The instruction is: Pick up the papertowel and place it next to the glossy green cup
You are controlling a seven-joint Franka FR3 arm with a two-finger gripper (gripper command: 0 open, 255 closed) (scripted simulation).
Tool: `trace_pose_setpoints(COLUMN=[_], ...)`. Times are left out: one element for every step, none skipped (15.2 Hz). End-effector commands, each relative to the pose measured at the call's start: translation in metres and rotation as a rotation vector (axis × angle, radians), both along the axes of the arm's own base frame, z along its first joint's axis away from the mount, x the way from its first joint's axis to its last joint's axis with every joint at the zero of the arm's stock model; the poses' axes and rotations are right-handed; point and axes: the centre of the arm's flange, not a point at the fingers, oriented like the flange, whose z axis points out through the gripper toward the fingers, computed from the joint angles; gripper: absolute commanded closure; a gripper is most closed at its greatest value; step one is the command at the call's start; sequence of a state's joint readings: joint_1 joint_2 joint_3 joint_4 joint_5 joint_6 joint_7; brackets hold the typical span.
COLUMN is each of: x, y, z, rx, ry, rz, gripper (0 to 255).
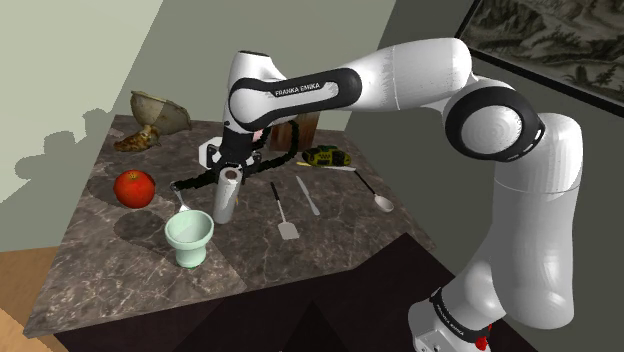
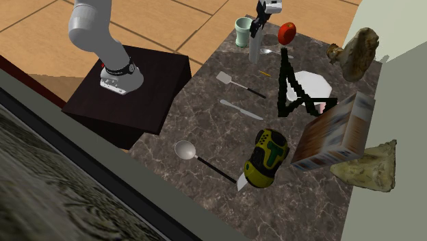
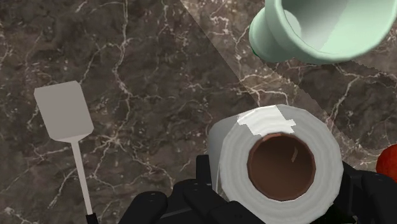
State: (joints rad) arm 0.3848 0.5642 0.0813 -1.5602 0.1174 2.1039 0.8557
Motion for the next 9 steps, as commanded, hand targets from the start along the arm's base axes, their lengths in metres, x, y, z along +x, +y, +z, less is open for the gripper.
trace_pose_setpoints(x=[0.0, 0.0, 0.0, 0.0, 0.0, 0.0, 0.0, 0.001, 0.002], y=[0.0, 0.0, 0.0, 0.0, 0.0, 0.0, 0.0, -0.002, -0.003], z=[0.0, 0.0, 0.0, 0.0, 0.0, 0.0, 0.0, 0.013, 0.026], rx=[0.0, 0.0, 0.0, 0.0, 0.0, 0.0, 0.0, 0.0, 0.0], ry=[0.0, 0.0, 0.0, 0.0, 0.0, 0.0, 0.0, 0.0, 0.0], rz=[0.0, 0.0, 0.0, 0.0, 0.0, 0.0, 0.0, 0.0, 0.0], gripper=[255, 0, 0, 0, 0, 0, 0, 0, 0])
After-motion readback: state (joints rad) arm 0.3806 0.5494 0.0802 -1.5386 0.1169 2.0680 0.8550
